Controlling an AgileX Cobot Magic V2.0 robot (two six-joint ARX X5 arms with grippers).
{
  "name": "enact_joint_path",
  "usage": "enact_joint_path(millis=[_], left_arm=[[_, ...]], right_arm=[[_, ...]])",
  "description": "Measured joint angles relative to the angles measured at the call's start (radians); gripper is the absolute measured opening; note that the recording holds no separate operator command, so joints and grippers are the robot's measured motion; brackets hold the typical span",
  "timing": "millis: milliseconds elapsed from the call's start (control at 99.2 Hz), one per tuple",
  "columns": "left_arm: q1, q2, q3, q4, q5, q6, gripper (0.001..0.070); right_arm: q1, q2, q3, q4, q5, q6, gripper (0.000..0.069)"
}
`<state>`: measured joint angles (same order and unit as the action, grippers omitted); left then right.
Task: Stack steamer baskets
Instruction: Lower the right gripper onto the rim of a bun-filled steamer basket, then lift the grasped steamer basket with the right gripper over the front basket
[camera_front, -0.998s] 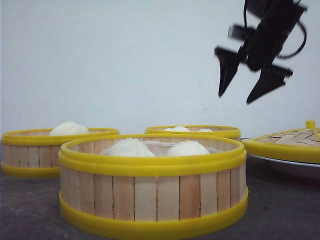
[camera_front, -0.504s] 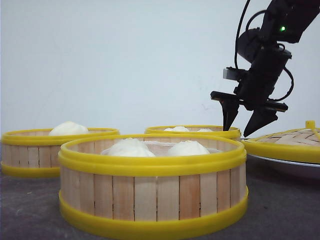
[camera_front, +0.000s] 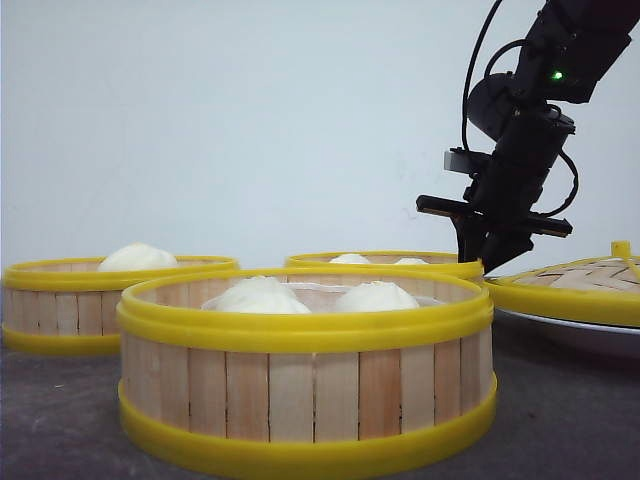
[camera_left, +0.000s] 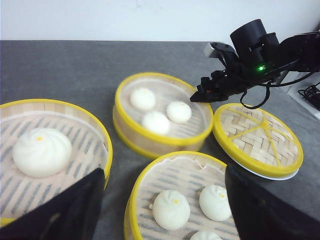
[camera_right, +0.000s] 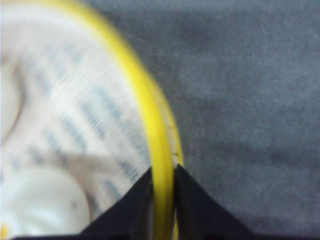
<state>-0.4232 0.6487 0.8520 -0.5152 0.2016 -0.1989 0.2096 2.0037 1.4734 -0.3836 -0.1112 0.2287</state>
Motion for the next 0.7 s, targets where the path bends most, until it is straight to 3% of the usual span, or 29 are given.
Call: enact_joint_path(millis=[252, 504, 696], left_arm=[[0.000, 0.000, 0.000, 0.000, 0.000, 0.001, 0.0466], [0.000, 0.000, 0.000, -0.003, 0.000, 0.001, 0.0466], [0.000, -0.014, 0.000, -0.004, 0.000, 0.001, 0.0466]], right_arm=[[0.001, 0.009, 0.052, -0.041, 0.014, 0.050, 0.0031], [0.000, 0.005, 0.277, -0.189, 0.018, 0.055, 0.0031], [0.012, -0.117, 0.343, -0.274, 0.020, 0.011, 0.0031]])
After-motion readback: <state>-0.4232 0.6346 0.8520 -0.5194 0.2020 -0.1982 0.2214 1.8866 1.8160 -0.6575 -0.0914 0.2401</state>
